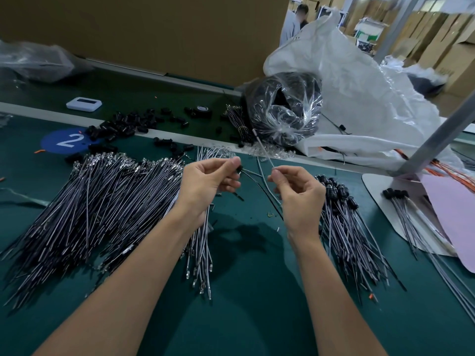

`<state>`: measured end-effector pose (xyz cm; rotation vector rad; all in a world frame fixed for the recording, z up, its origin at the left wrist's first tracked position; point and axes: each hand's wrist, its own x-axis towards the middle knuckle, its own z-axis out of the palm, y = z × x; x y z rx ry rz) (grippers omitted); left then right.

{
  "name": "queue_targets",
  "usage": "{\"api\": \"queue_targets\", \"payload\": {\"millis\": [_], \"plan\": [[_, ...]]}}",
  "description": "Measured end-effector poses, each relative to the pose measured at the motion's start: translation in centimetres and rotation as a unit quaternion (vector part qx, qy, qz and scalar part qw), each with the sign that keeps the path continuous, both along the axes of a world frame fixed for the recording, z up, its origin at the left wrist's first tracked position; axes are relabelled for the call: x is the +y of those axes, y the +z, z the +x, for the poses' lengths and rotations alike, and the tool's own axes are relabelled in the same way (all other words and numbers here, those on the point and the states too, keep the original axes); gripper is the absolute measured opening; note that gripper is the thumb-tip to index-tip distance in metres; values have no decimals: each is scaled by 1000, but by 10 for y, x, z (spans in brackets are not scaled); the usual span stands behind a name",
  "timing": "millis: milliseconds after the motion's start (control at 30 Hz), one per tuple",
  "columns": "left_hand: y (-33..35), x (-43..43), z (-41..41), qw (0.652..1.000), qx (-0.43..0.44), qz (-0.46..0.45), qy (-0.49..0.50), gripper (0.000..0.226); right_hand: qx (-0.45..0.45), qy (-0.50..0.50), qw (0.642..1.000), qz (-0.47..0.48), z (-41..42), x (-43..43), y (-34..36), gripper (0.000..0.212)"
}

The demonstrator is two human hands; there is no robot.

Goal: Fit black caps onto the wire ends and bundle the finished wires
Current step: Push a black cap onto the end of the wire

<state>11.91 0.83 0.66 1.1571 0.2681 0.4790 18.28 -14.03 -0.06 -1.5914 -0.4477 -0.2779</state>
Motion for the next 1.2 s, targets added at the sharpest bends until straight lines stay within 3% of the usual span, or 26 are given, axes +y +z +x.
{"api": "queue_targets", "payload": {"millis": [200, 400, 1200], "plan": [[0, 3, 1, 996, -14, -80, 39, 20, -49, -17, 994, -92, -2, 0, 0, 10], [1, 6, 0, 994, -19, -101, 49, 26, -74, -42, 989, -121, 0, -2, 2, 12], [-5, 1, 2, 1000, -12, -19, 15, 23, -86, -30, 985, -145, -2, 2, -1, 7]]}}
